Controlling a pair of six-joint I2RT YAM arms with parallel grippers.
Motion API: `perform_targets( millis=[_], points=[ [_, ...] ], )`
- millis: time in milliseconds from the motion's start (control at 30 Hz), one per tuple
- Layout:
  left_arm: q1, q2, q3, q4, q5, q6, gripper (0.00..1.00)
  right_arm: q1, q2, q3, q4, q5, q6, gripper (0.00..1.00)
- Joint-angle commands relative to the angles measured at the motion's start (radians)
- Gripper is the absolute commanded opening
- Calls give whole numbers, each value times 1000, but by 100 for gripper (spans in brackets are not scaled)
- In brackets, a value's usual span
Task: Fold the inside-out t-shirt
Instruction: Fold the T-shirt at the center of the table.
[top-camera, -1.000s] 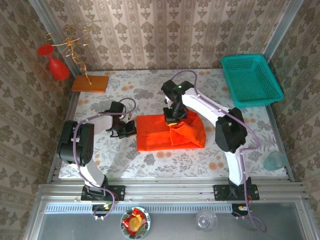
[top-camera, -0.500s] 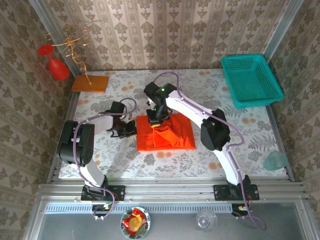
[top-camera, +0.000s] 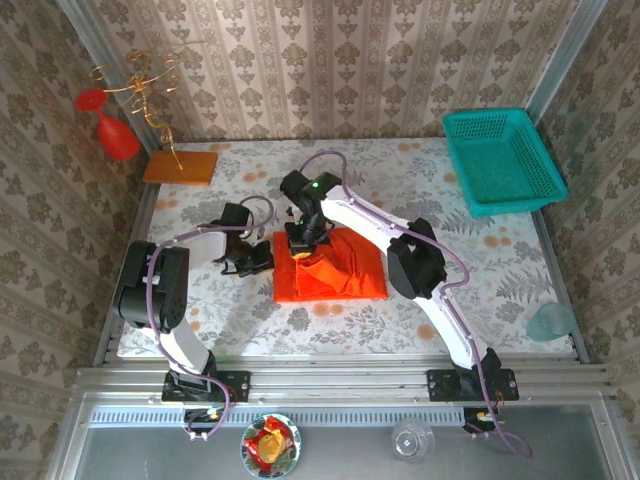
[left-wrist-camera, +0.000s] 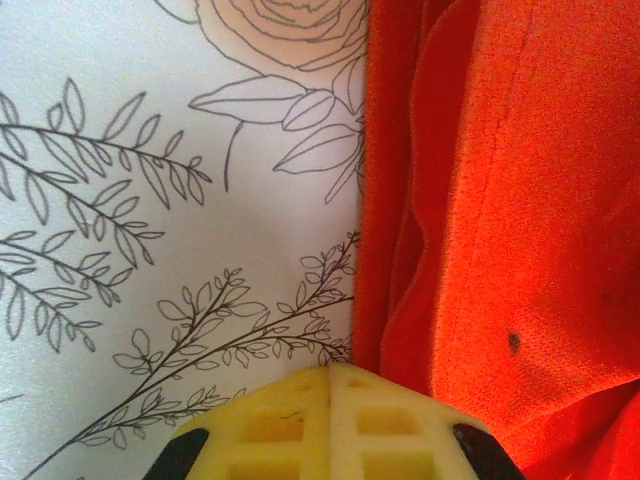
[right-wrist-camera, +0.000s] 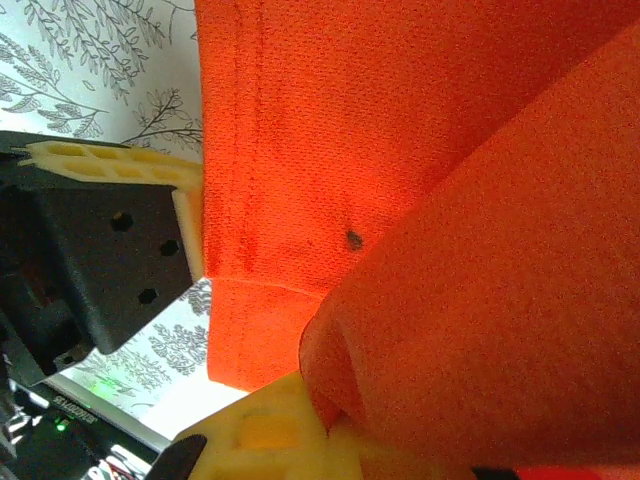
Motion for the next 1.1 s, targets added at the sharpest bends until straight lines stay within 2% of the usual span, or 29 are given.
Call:
perform_targets(
  millis=[0, 233, 367, 400, 433, 533, 633, 700, 867, 967, 1067],
  points=[
    [-68, 101, -42, 94, 47, -13, 0, 8, 23, 40, 32, -48, 34, 0],
    [-72, 107, -43, 95, 49, -15, 0, 9, 64, 91, 45, -49, 49, 0],
    [-72, 102, -44, 91, 45, -14, 0, 3, 88, 115, 35, -2, 53, 0],
    [-72, 99, -44, 89, 42, -15, 0, 0, 98, 119, 31, -1, 53, 4],
    [-73, 95, -44, 85, 37, -13, 0, -4, 104, 122, 29, -11, 54, 12],
    [-65, 63, -50, 66, 13, -12, 0, -3, 75, 119, 44, -33, 46, 25],
    [-37, 8, -60, 43, -6, -11, 0, -1, 12, 114, 67, -45, 46, 35],
    [-13, -32, -60, 20, -11, -7, 0, -2, -32, 103, 74, -54, 41, 38],
    [38, -131, -42, -53, -16, 15, 0, 0, -157, -13, 68, -1, 10, 40],
    [50, -177, -29, -84, -10, 20, 2, -2, -243, -161, 91, 56, 13, 40],
    [50, -212, -5, -115, -8, 20, 5, 2, -307, -306, 128, 54, 33, 39]
  ],
)
